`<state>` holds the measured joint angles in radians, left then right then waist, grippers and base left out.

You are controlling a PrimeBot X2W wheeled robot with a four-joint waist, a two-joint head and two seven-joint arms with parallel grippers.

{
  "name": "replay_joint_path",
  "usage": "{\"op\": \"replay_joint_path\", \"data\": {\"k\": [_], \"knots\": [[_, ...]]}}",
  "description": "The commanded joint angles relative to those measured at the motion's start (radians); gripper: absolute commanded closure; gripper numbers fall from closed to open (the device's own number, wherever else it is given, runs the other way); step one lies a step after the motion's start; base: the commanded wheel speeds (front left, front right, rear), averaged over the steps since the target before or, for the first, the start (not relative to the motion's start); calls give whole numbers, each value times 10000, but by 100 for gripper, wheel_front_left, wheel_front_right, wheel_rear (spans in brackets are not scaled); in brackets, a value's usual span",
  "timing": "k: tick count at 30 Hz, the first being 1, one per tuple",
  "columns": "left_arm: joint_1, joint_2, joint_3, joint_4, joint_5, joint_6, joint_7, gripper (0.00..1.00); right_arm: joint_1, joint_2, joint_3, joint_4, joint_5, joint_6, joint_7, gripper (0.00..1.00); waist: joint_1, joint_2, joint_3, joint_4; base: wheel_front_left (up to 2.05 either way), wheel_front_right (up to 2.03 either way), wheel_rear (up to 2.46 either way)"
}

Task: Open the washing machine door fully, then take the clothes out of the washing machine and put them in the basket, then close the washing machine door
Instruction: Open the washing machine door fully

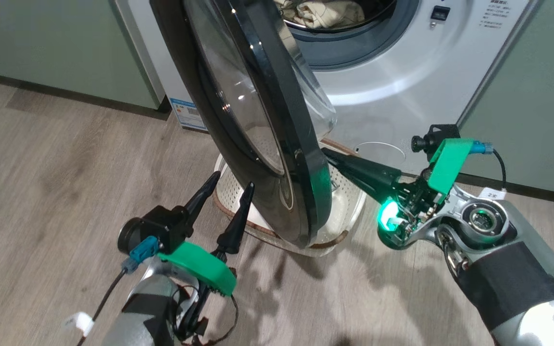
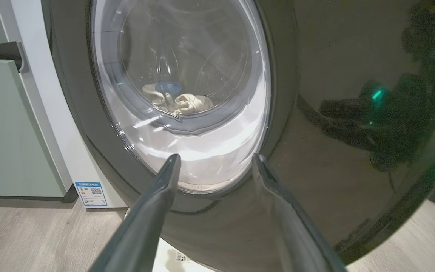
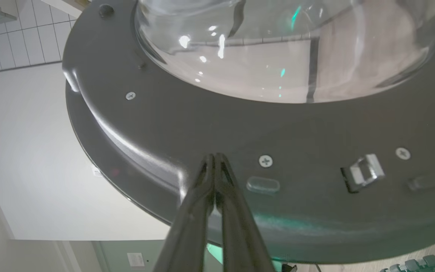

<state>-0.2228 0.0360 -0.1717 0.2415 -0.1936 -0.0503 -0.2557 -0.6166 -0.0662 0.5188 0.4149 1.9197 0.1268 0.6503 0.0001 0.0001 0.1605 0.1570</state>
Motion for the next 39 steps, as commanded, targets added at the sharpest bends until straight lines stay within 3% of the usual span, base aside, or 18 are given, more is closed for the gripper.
{"op": "replay_joint_path", "data": {"k": [1, 24, 26, 39], "knots": [[-105, 143, 328, -303, 57, 10, -61, 0, -49, 160, -30, -372, 82, 39, -131, 100, -1, -1, -12, -20, 0, 0, 0], [55, 143, 810, -431, 168, 20, -61, 0, 1929, -436, -1571, -1810, -423, 39, -945, 98, -1, -1, -112, -670, 0, 0, 0], [92, 144, 879, -439, 197, 5, -61, 0, 2149, -478, -1654, -1994, -504, 39, -980, 0, -1, -1, -115, -740, 0, 0, 0], [392, 144, 1279, -441, 267, -37, -61, 0, 3224, -599, -2744, -2861, -1239, 39, -1954, 0, -1, -1, -300, -1047, 0, 0, 0]]}}
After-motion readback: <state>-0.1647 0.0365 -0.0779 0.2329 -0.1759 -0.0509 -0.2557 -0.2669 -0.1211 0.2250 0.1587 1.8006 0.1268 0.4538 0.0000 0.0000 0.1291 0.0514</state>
